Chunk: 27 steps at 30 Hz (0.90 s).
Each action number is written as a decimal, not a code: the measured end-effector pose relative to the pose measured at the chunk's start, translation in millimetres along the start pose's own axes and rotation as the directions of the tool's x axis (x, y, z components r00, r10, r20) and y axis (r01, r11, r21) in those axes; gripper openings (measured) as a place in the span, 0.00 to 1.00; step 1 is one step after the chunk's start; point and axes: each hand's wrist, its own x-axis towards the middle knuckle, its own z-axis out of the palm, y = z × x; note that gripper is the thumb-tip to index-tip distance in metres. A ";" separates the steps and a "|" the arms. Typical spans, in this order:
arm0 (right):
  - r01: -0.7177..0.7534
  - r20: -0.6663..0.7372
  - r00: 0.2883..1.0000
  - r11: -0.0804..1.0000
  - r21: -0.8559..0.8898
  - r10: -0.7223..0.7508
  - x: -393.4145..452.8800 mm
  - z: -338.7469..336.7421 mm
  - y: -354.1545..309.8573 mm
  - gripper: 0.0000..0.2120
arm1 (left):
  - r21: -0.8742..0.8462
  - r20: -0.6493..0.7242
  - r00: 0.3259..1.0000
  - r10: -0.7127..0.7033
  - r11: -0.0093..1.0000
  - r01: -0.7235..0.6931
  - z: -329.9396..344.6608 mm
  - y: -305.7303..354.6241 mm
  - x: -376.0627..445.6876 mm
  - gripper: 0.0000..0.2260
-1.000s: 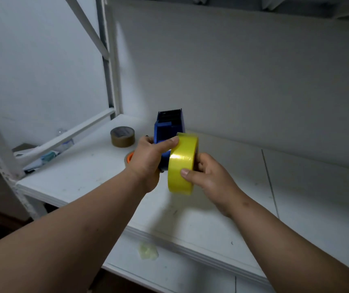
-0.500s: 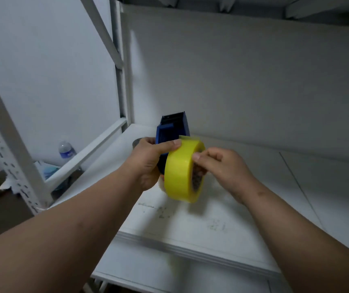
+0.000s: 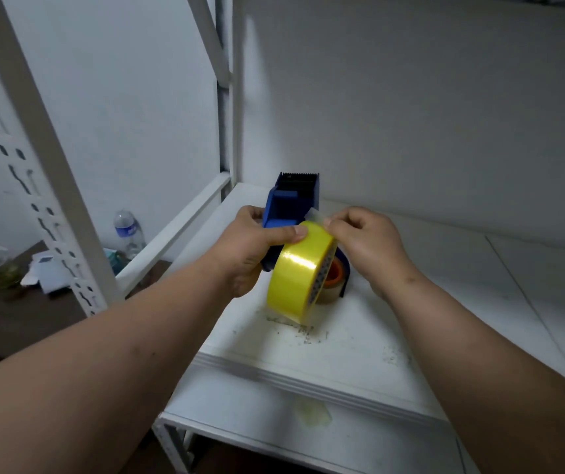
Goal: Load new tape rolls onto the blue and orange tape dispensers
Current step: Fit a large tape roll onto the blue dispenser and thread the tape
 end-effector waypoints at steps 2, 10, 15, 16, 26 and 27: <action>0.004 -0.027 1.000 1.000 -0.022 -0.004 6.5 -0.6 1.2 0.09 | 0.020 0.004 1.000 -0.001 1.000 0.001 -0.2 0.0 1.8 0.23; -0.039 0.057 0.998 0.999 0.028 0.037 17.8 -0.3 4.6 0.10 | 0.003 0.005 1.000 0.005 1.000 -0.005 -3.1 1.4 6.9 0.29; -0.316 0.229 0.941 0.886 0.340 0.248 22.7 -2.0 8.4 0.11 | -0.064 0.084 0.996 -0.032 0.997 0.038 -21.7 7.2 18.6 0.32; -0.369 0.271 0.921 0.851 0.375 0.280 22.9 -0.3 10.4 0.10 | -0.086 0.104 0.994 -0.034 0.995 0.043 -26.0 9.3 21.9 0.32; -0.404 0.416 0.845 0.911 0.083 0.336 10.5 50.1 -7.1 0.13 | -0.147 0.126 0.981 -0.145 0.976 0.163 -75.6 22.9 43.6 0.29; -0.420 0.419 0.840 0.902 0.099 0.344 6.3 54.4 -7.5 0.12 | -0.125 0.117 0.982 -0.146 0.979 0.160 -78.9 21.1 46.0 0.27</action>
